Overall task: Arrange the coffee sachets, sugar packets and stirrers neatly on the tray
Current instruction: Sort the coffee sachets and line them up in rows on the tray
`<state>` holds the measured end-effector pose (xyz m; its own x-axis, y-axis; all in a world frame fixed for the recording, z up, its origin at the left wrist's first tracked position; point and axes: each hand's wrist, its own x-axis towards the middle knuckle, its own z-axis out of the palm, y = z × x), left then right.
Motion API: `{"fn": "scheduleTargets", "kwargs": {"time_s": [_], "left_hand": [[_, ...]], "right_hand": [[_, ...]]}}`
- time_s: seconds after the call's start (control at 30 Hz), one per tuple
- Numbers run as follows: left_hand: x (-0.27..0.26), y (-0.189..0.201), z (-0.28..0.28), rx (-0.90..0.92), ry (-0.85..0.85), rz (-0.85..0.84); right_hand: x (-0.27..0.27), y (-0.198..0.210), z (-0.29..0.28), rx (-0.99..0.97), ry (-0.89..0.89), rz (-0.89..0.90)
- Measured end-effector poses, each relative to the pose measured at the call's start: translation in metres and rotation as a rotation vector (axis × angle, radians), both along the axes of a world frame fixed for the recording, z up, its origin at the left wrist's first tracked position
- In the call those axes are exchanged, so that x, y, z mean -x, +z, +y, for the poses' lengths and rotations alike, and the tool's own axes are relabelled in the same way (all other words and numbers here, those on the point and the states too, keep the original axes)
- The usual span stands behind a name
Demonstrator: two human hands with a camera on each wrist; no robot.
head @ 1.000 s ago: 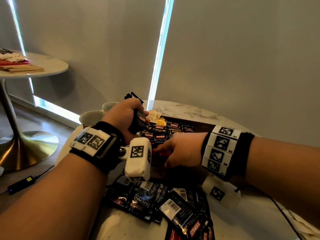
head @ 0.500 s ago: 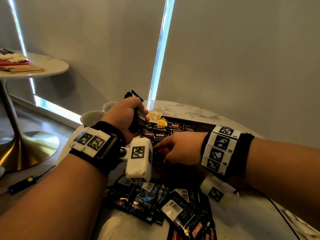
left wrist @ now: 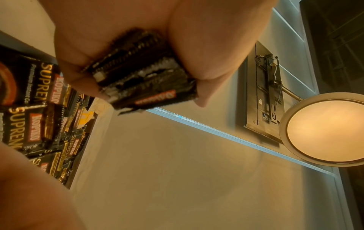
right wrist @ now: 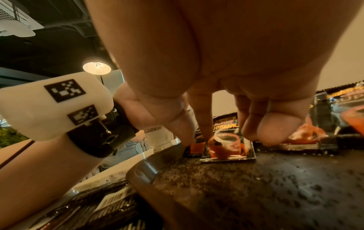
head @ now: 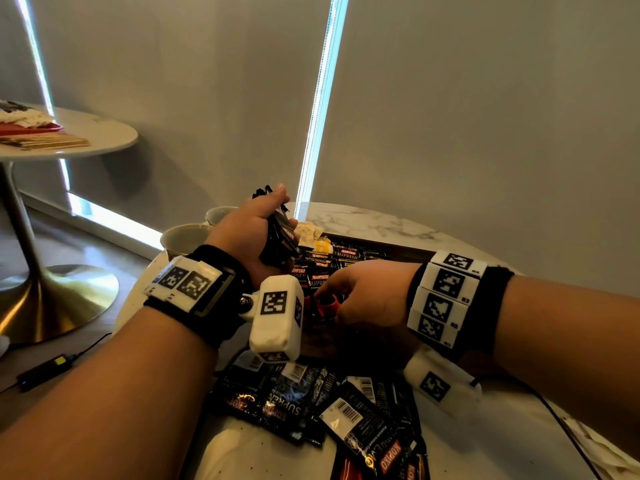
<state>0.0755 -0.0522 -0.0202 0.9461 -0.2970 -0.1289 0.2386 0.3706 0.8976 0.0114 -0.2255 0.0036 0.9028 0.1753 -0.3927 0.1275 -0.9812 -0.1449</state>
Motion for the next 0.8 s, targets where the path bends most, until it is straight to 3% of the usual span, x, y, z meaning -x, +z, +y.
{"fn": "scheduleTargets", "kwargs": {"time_s": [0.27, 0.47, 0.6, 0.8], "left_hand": [[0.001, -0.005, -0.002, 0.093, -0.039, 0.05], [0.008, -0.002, -0.005, 0.195, -0.105, 0.014], [0.012, 0.001, -0.009, 0.228, -0.153, -0.02], [0.017, 0.003, -0.005, 0.156, -0.239, -0.027]], "right_hand": [[-0.005, 0.004, -0.013, -0.205, -0.138, -0.359], [-0.01, 0.011, -0.015, -0.571, -0.177, -0.434], [-0.001, 0.02, -0.012, -0.661, -0.049, -0.465], [0.003, 0.022, -0.009, -0.461, 0.138, -0.61]]}}
